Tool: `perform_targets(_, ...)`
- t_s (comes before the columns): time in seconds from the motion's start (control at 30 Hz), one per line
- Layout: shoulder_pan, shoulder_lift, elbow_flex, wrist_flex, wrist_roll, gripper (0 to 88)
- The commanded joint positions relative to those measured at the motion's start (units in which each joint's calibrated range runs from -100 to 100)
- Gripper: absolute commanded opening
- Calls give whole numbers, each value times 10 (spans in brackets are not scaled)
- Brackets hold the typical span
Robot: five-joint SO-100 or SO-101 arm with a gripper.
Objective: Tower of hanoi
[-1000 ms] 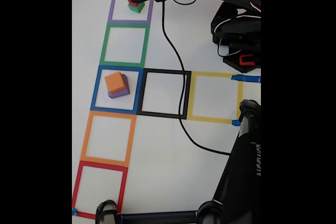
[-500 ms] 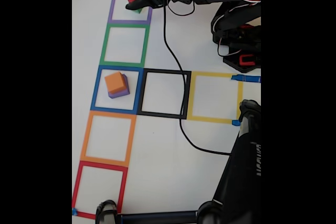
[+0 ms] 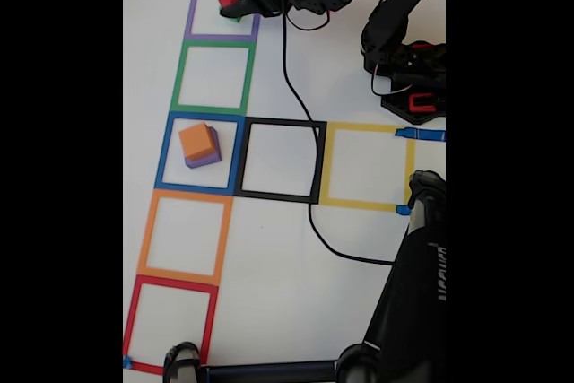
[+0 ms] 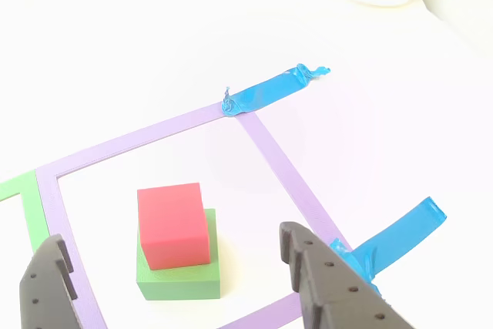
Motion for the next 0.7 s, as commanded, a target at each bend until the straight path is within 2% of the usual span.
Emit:
perform_targets(0.0, -3, 33, -28, -52, 0, 310)
perform_targets(0.27, -18, 103, -64, -91, 0, 292)
perform_targets(0.67, -40, 143, -97, -93, 0, 225)
